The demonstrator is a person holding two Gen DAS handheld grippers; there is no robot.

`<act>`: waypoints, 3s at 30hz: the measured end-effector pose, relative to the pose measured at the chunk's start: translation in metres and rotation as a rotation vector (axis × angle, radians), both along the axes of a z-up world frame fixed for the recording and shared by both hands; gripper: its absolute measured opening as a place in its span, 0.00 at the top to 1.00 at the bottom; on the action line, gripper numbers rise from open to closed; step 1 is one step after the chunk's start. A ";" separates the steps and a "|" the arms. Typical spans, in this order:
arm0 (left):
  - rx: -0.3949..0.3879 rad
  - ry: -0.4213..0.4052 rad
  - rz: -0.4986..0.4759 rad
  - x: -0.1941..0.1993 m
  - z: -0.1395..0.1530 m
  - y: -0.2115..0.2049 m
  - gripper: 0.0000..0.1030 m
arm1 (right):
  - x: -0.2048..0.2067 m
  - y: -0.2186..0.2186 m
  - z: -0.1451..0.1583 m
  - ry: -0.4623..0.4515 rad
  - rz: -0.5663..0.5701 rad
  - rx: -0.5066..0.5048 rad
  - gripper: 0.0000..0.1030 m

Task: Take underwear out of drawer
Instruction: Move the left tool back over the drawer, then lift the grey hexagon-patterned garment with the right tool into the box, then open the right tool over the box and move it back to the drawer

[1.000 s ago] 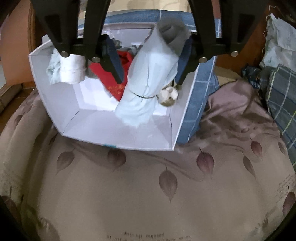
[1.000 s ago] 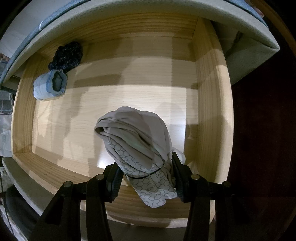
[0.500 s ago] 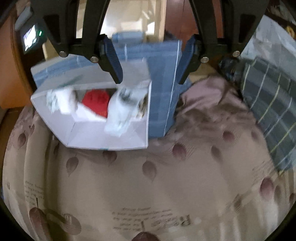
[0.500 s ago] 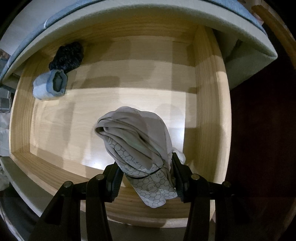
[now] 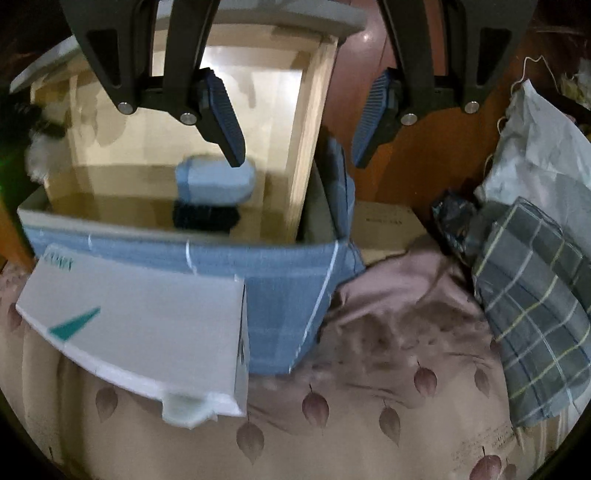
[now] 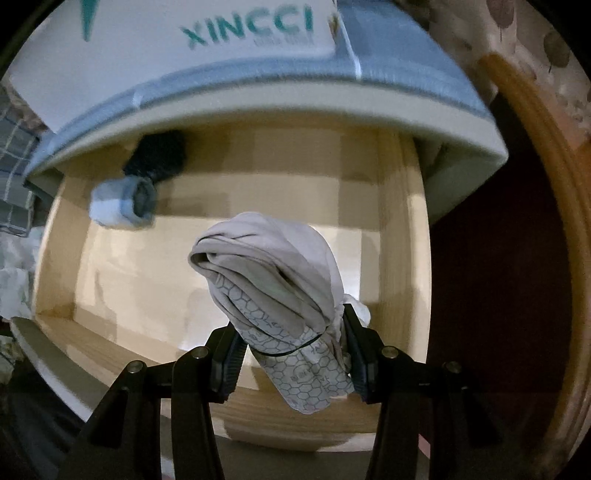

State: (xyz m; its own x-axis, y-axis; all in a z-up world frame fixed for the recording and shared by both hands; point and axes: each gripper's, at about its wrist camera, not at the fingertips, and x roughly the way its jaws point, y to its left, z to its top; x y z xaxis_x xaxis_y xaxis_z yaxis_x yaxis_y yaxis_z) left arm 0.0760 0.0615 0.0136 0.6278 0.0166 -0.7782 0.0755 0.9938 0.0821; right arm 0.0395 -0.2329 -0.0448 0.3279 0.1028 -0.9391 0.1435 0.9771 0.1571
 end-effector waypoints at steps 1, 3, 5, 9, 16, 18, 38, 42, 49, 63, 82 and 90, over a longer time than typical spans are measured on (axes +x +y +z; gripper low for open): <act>0.011 0.000 -0.003 -0.002 -0.004 0.000 0.41 | -0.003 -0.001 0.006 -0.031 -0.004 0.010 0.57; 0.041 -0.001 -0.015 -0.005 -0.010 -0.002 0.41 | -0.004 -0.006 0.014 -0.063 -0.011 0.035 0.57; 0.037 0.000 -0.027 -0.005 -0.012 -0.001 0.41 | -0.008 -0.011 0.025 -0.091 -0.025 0.063 0.57; -0.003 -0.011 -0.001 -0.008 -0.012 0.003 0.41 | -0.008 -0.021 0.063 -0.162 -0.017 0.076 0.57; -0.042 -0.006 0.038 -0.006 -0.011 0.010 0.41 | 0.013 -0.037 0.152 -0.306 0.004 0.059 0.57; -0.049 0.001 0.039 -0.005 -0.012 0.011 0.41 | 0.025 -0.038 0.175 -0.345 0.004 0.057 0.57; -0.040 -0.005 0.043 -0.004 -0.014 0.009 0.41 | 0.148 0.010 0.197 -0.288 0.069 -0.041 0.57; -0.040 -0.004 0.041 -0.005 -0.014 0.010 0.41 | 0.164 0.019 0.173 -0.243 0.073 -0.018 0.56; -0.039 -0.005 0.043 -0.004 -0.014 0.009 0.41 | 0.183 0.031 0.155 -0.212 0.086 0.005 0.54; -0.031 0.007 0.045 -0.002 -0.015 0.010 0.41 | 0.160 0.026 0.182 -0.339 0.076 0.084 0.33; -0.047 0.004 0.065 -0.004 -0.014 0.020 0.41 | 0.067 0.072 0.045 -0.158 0.313 0.381 0.55; -0.050 0.011 0.067 -0.004 -0.014 0.023 0.41 | 0.094 0.097 0.011 -0.108 0.389 0.340 0.55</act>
State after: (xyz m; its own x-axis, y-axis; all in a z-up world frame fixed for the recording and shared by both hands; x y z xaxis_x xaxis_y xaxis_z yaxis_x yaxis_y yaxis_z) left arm 0.0725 0.0843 -0.0006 0.6179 0.0196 -0.7860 0.0089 0.9995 0.0319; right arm 0.1337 -0.1359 -0.0340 0.2978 0.5295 -0.7943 -0.2545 0.8460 0.4685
